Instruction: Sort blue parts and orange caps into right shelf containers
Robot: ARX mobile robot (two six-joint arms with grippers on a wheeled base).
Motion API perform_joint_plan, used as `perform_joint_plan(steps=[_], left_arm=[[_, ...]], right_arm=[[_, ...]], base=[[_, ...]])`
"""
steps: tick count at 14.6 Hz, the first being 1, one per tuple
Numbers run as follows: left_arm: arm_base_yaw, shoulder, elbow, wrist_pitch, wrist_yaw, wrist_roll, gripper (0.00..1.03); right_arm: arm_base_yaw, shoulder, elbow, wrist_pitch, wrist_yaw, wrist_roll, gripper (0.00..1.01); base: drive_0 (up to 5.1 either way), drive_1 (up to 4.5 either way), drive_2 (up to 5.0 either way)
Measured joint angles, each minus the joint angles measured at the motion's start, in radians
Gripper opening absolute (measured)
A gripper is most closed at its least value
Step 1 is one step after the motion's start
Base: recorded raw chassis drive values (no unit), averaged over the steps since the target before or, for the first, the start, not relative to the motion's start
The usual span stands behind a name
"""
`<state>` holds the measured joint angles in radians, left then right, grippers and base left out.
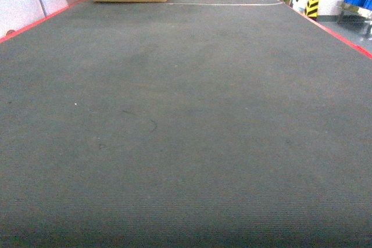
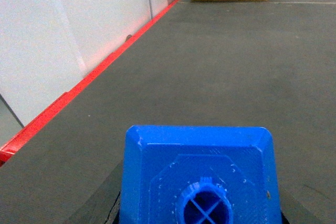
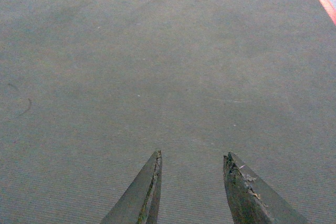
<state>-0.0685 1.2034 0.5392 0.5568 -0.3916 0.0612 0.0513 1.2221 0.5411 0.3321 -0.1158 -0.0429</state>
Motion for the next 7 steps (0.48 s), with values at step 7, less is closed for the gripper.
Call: perform_joint_plan(steps=[7], left_arm=[[-0.002,-0.001,0.000,-0.001,0.003,0.000,0.44]], right_arm=[[0.000,0.000,0.000,0.004,-0.002,0.000,0.34]], base=[[0.0,0.00,0.0]])
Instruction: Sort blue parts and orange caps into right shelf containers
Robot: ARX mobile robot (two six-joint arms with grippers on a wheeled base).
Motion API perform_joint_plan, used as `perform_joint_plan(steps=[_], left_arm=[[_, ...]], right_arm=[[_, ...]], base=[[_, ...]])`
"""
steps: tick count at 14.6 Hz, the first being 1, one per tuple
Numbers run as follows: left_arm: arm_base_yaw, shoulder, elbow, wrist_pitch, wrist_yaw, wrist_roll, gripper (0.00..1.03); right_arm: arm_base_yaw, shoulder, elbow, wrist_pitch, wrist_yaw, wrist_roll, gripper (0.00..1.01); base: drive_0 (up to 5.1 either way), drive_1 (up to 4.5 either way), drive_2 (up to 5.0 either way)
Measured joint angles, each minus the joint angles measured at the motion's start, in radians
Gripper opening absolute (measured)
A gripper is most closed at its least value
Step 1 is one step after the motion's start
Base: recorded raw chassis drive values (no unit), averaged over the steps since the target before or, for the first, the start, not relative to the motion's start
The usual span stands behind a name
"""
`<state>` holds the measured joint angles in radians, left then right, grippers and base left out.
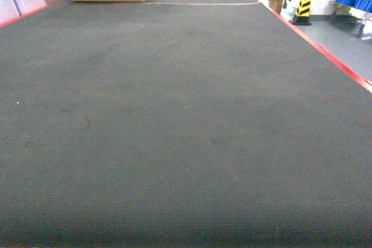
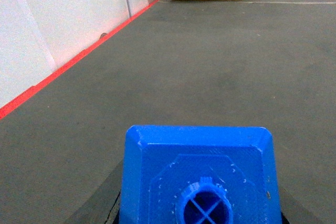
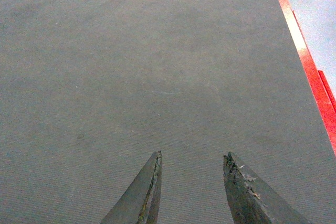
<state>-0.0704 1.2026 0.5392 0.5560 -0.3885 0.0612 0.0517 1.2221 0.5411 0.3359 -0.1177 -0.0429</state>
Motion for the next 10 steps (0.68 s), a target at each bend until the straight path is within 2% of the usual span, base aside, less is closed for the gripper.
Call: perform_joint_plan(steps=[3,10], left_arm=[[0.002,0.000,0.000,-0.001,-0.001,0.000,0.44],[-0.005,0.000,0.000,0.000,0.004,0.000,0.44]], right_arm=[[0.000,0.000,0.000,-0.006,0.001,0.000,0.34],[-0.002,0.000,0.000,-0.001,0.005,0.000,0.34]], base=[[0.0,0.00,0.0],[5.0,-2.41,-2.4]])
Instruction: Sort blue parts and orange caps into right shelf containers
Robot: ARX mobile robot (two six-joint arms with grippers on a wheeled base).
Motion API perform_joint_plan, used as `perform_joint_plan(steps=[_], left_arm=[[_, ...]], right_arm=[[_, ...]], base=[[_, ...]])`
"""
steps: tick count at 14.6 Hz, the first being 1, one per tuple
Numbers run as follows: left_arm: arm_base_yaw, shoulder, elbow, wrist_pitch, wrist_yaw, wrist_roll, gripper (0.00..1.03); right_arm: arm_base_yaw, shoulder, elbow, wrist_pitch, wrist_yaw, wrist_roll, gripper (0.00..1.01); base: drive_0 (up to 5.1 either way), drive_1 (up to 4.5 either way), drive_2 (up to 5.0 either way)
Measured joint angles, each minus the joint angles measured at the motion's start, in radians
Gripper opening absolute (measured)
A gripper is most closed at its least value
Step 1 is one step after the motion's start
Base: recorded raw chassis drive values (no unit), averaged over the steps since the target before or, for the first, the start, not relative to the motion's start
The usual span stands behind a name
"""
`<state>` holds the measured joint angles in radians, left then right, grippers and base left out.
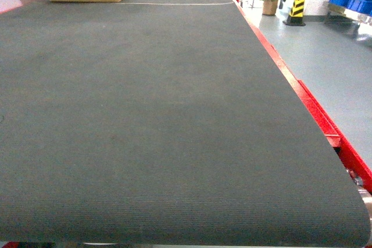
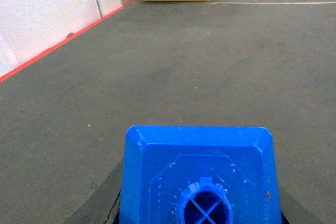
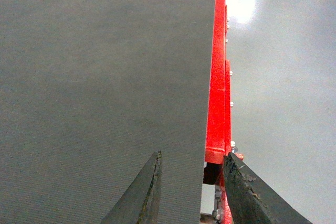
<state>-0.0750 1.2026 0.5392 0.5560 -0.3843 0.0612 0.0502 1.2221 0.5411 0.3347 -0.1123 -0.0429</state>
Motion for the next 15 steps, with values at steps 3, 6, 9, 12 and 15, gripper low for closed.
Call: perform_joint_plan(steps=[3,6,9,12,15], left_arm=[[0.008,0.000,0.000,0.001,-0.008,0.000,0.44],[0.005,0.000,0.000,-0.002,-0.005,0.000,0.44],[0.006,0.000,0.000,0.001,-0.006,0.000,0.44],[0.006,0.000,0.000,-0.001,-0.008,0.000,0.44],[0.006,-0.002,0.000,0.005,-0.005,0.000,0.44]], right_arm=[[0.001,0.000,0.000,-0.002,-0.004,0.000,0.34],[0.001,0.000,0.000,0.000,-0.002,0.000,0.34],[0.001,0.000,0.000,0.002,-0.003,0.000,0.34],[0.002,0.000,0.000,0.002,-0.005,0.000,0.34],[0.001,0.000,0.000,0.001,-0.002,0.000,0.34]], base=[[5.0,-2.41,-2.4],[5.0,-2.41,-2.4],[5.0,-2.41,-2.4],[5.0,-2.41,-2.4],[5.0,-2.41,-2.4]])
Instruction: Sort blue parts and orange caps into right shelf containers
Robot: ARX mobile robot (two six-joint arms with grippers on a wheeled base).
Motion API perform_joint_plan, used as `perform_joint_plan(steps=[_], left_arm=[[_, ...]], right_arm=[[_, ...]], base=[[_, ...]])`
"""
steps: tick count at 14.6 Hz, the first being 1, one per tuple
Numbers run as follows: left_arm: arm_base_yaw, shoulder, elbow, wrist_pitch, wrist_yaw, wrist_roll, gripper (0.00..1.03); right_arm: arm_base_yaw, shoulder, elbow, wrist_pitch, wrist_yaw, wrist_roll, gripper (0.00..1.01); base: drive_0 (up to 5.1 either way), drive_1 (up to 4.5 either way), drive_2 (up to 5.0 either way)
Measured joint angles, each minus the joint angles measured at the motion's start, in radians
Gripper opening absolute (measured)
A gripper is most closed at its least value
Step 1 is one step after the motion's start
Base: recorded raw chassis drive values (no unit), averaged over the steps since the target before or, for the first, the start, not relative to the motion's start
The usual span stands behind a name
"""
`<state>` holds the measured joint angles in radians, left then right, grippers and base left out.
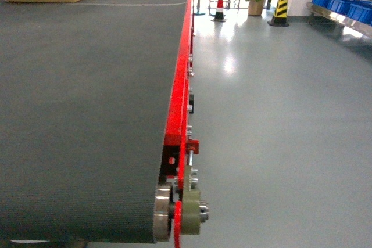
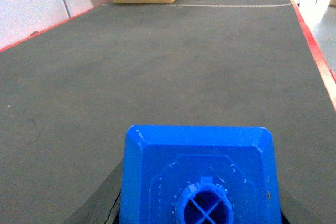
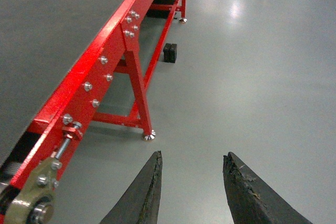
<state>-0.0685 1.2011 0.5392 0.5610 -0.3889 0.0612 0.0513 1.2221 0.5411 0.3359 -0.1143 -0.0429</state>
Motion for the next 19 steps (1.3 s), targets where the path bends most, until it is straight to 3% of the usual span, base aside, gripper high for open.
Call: perform_joint_plan(steps=[19], left_arm=[[0.000,-0.002,0.000,-0.004,-0.001,0.000,0.44]], right_arm=[[0.000,0.000,0.000,-0.002,-0.002,0.000,0.34]], base=[[5.0,-2.43,-2.4]])
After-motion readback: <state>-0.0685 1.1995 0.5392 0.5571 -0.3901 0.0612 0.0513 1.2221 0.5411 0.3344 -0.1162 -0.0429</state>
